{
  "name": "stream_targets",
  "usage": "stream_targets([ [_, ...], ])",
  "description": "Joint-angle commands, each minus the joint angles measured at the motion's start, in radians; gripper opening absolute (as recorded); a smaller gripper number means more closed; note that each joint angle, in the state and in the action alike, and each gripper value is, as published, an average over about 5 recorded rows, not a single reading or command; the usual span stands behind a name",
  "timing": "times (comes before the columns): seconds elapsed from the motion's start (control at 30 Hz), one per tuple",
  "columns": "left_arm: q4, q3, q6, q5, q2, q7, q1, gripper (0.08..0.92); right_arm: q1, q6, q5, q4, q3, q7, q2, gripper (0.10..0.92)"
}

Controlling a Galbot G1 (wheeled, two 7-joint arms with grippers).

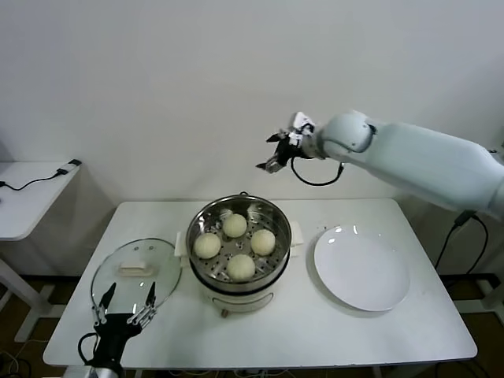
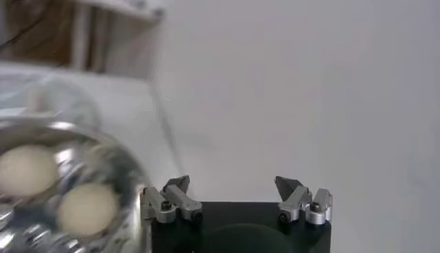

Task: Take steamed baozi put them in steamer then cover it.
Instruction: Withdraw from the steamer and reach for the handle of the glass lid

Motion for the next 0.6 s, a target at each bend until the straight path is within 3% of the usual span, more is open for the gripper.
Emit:
stream_targets([
  [0.03,0.015,0.000,-0.050,0.035,0.015,0.009,-0.026,0.823,-0.728,0.102,-0.076,0.178,0.720,0.237,-0.393,0.823],
  [0.17,0.033,-0.005,-0.063,0.030,0.026,0.008,-0.053,0.823,-1.229,0.192,-0.152,0.227,1.157,0.199,-0.416,0.823],
  [0.3,0.040,-0.004,-0.067,0.019,0.033,0.004,-0.068,0.823,-1.653,0.302,-0.237,0.257,1.520,0.172,-0.320,0.823],
  [0.6,0.066,-0.006,-0.114,0.076,0.056,-0.018,-0.082,0.823,-2.013,0.482,-0.317,0.282,1.735,0.103,-0.011,0.823],
])
